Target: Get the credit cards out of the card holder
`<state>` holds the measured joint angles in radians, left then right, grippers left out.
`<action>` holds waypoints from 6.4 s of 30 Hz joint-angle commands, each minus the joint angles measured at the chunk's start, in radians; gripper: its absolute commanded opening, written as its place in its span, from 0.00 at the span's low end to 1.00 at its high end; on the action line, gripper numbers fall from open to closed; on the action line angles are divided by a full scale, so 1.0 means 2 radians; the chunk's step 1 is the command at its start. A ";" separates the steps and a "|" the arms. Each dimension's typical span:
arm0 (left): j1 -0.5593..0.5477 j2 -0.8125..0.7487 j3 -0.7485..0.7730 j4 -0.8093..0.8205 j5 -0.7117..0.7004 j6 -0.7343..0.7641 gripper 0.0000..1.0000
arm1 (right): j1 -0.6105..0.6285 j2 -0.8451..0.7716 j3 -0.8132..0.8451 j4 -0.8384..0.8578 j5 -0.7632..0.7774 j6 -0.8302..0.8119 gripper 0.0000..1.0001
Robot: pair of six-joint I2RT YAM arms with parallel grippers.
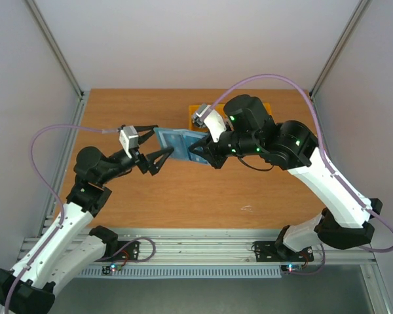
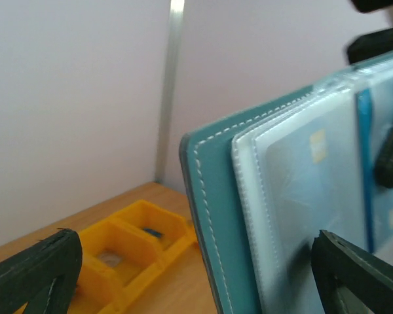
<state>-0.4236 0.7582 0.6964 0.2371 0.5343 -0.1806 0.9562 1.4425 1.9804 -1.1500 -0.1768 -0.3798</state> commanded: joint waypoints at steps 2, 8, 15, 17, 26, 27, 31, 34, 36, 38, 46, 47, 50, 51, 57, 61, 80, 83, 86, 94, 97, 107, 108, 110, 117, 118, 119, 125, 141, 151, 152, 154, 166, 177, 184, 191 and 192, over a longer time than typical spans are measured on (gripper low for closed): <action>0.002 -0.004 0.008 0.042 0.132 -0.034 0.95 | -0.002 -0.031 -0.023 0.040 -0.081 -0.047 0.01; 0.002 -0.007 0.013 0.035 0.129 -0.034 0.90 | -0.013 -0.055 -0.057 0.074 -0.132 -0.050 0.01; 0.002 -0.021 0.026 0.027 0.168 -0.035 0.87 | -0.049 -0.084 -0.075 0.066 -0.149 -0.053 0.01; 0.002 -0.022 0.029 0.031 0.181 -0.040 0.86 | -0.052 -0.088 -0.075 0.063 -0.154 -0.052 0.01; 0.002 -0.016 0.038 0.039 0.193 -0.060 0.71 | -0.055 -0.083 -0.070 0.052 -0.159 -0.047 0.01; 0.001 -0.015 0.039 0.036 0.191 -0.061 0.63 | -0.055 -0.081 -0.069 0.052 -0.164 -0.045 0.01; -0.001 -0.014 0.040 0.028 0.176 -0.059 0.42 | -0.055 -0.070 -0.064 0.055 -0.174 -0.033 0.01; -0.010 -0.010 0.040 0.024 0.171 -0.051 0.39 | -0.055 -0.055 -0.062 0.066 -0.194 -0.024 0.01; -0.017 -0.008 0.039 0.020 0.171 -0.049 0.35 | -0.055 -0.044 -0.059 0.076 -0.211 -0.019 0.01; -0.023 -0.007 0.038 0.020 0.166 -0.047 0.25 | -0.055 -0.037 -0.058 0.089 -0.227 -0.016 0.01; -0.033 -0.009 0.036 0.020 0.167 -0.038 0.00 | -0.055 -0.016 -0.061 0.108 -0.205 -0.012 0.02; -0.033 -0.010 0.035 0.019 0.167 -0.037 0.00 | -0.055 -0.014 -0.060 0.105 -0.188 -0.009 0.05; -0.034 -0.014 0.032 0.002 0.150 -0.028 0.00 | -0.057 -0.017 -0.062 0.095 -0.144 -0.004 0.33; -0.034 -0.015 0.031 -0.004 0.143 -0.022 0.00 | -0.058 -0.019 -0.062 0.092 -0.131 -0.005 0.44; -0.034 -0.014 0.027 -0.012 0.140 -0.006 0.00 | -0.055 -0.009 -0.054 0.092 -0.113 -0.005 0.72; -0.038 -0.012 0.028 -0.008 0.151 -0.012 0.00 | -0.050 0.008 -0.059 0.137 -0.187 -0.005 0.81; -0.037 -0.021 0.031 -0.001 0.182 -0.047 0.20 | -0.069 -0.024 -0.110 0.163 -0.231 -0.042 0.01; -0.029 -0.028 0.035 -0.005 0.180 -0.055 0.33 | -0.086 -0.042 -0.122 0.162 -0.249 -0.043 0.01; -0.020 -0.032 0.037 -0.008 0.176 -0.060 0.37 | -0.091 -0.051 -0.121 0.148 -0.256 -0.050 0.01; -0.007 -0.034 0.029 -0.004 0.125 -0.052 0.33 | -0.093 -0.058 -0.120 0.128 -0.268 -0.057 0.01; -0.002 -0.037 0.024 0.000 0.112 -0.051 0.33 | -0.093 -0.058 -0.118 0.127 -0.276 -0.056 0.01; 0.002 -0.052 0.014 -0.003 0.106 -0.054 0.33 | -0.093 -0.064 -0.116 0.116 -0.278 -0.055 0.01; 0.002 -0.051 0.015 -0.006 0.113 -0.049 0.33 | -0.092 -0.064 -0.116 0.117 -0.280 -0.053 0.01; 0.002 -0.049 0.015 -0.011 0.120 -0.042 0.34 | -0.093 -0.063 -0.115 0.122 -0.291 -0.048 0.01; -0.009 -0.035 0.018 -0.024 0.096 -0.048 0.32 | -0.093 -0.046 -0.118 0.150 -0.331 -0.019 0.01; -0.011 -0.035 0.019 -0.025 0.099 -0.049 0.32 | -0.093 -0.044 -0.119 0.153 -0.334 -0.018 0.01; -0.015 -0.034 0.018 -0.027 0.102 -0.051 0.32 | -0.093 -0.044 -0.121 0.157 -0.335 -0.017 0.01; -0.040 -0.031 0.010 -0.025 0.156 -0.071 0.41 | -0.092 -0.033 -0.123 0.174 -0.325 -0.010 0.01; -0.055 -0.029 0.026 -0.217 -0.095 0.200 0.00 | -0.108 -0.073 -0.197 0.169 -0.098 -0.006 0.81; -0.050 0.002 0.037 -0.265 -0.266 0.483 0.00 | -0.108 -0.057 -0.236 0.174 -0.095 0.027 0.86; -0.048 0.002 0.055 -0.290 -0.228 0.441 0.00 | -0.107 -0.054 -0.237 0.179 -0.106 0.027 0.86; -0.044 0.002 0.082 -0.323 -0.155 0.307 0.00 | -0.107 -0.054 -0.241 0.193 -0.139 0.024 0.87; -0.030 -0.022 0.092 -0.285 0.058 0.024 0.00 | -0.107 -0.093 -0.294 0.254 -0.235 0.009 0.98; -0.013 -0.041 0.067 -0.206 0.115 -0.057 0.00 | -0.108 -0.115 -0.303 0.260 -0.276 -0.014 0.54; -0.009 -0.042 0.066 -0.208 0.117 -0.062 0.00 | -0.108 -0.123 -0.310 0.283 -0.299 -0.001 0.03; -0.004 -0.047 0.064 -0.246 -0.012 -0.086 0.69 | -0.116 -0.111 -0.302 0.254 -0.218 0.021 0.01; -0.001 -0.049 0.064 -0.251 -0.055 -0.085 0.71 | -0.121 -0.106 -0.297 0.244 -0.191 0.034 0.01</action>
<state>-0.4377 0.6796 0.8330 -0.2615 0.6003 -0.3336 0.7326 1.2186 1.3685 -0.6422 -0.6613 -0.3637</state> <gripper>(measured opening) 0.692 0.074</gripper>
